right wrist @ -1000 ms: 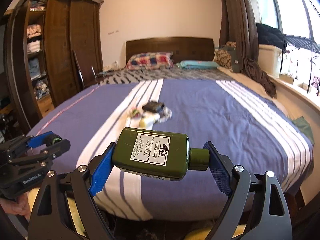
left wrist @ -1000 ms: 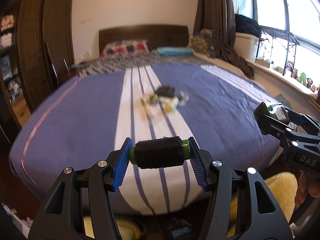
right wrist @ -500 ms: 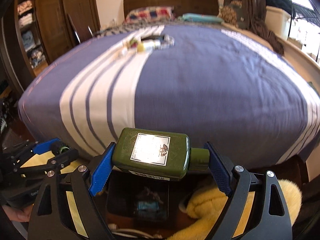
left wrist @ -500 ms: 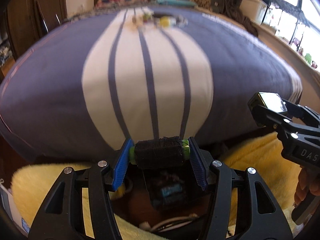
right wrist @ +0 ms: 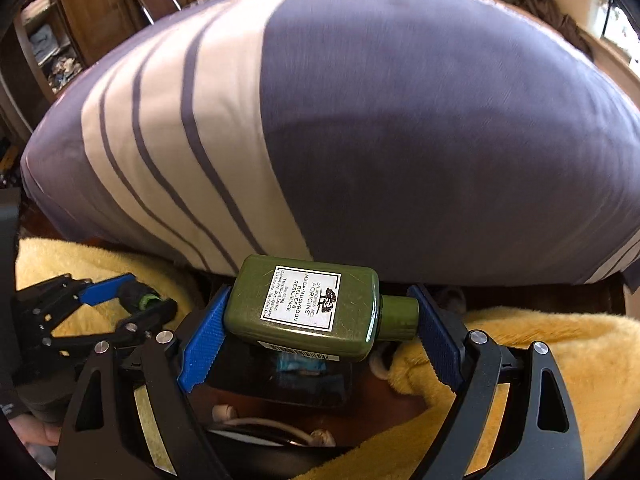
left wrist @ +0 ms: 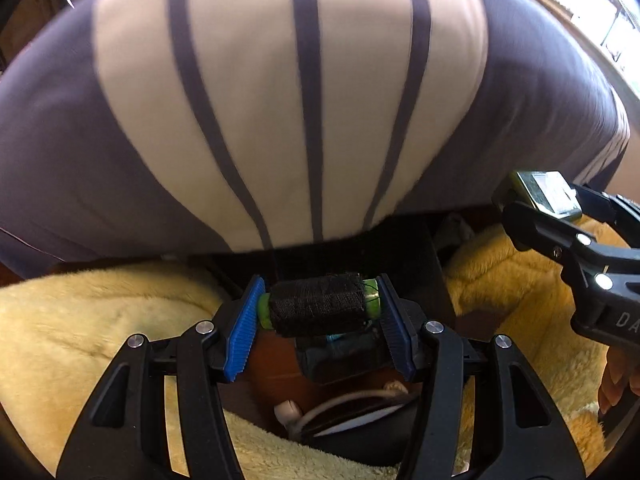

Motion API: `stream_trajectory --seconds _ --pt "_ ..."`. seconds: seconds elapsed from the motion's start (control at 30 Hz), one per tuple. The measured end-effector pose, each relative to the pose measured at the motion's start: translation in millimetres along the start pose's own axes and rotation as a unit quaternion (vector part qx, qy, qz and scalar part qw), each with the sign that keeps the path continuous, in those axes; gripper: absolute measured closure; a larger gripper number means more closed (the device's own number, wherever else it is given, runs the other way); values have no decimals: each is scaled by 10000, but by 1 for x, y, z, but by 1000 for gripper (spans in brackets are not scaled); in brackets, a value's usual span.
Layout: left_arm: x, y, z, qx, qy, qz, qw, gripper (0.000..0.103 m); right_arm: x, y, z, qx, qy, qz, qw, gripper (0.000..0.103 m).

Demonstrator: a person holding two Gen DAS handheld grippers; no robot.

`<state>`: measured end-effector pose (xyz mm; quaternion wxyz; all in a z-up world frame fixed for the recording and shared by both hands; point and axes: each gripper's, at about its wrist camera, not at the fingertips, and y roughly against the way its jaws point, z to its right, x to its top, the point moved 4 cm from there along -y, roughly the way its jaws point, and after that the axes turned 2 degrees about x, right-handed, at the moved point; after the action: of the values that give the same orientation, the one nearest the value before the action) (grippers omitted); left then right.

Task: Collect trash
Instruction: 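Carry the spool and green bottle to the bin and open both tools, then grasp the clear plastic box with the left tool while the right tool grasps the yellow lotion bottle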

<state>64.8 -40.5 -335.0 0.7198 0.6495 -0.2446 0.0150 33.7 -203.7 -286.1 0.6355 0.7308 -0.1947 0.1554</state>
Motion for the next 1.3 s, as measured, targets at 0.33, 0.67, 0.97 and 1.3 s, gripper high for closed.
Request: stream_trajectory --seconds 0.33,0.67,0.97,1.3 --pt "-13 -40 10 -278 -142 -710 9970 50 -13 -46 6 333 -291 -775 9960 16" --pt "-12 -37 10 -252 -125 -663 9974 21 -3 -53 2 401 -364 -841 9950 8" --pt "0 -5 1 -71 -94 -168 9998 16 14 -21 9 224 -395 -318 9985 8" --pt "35 68 -13 142 -13 881 9960 14 53 46 23 48 -417 643 9970 8"
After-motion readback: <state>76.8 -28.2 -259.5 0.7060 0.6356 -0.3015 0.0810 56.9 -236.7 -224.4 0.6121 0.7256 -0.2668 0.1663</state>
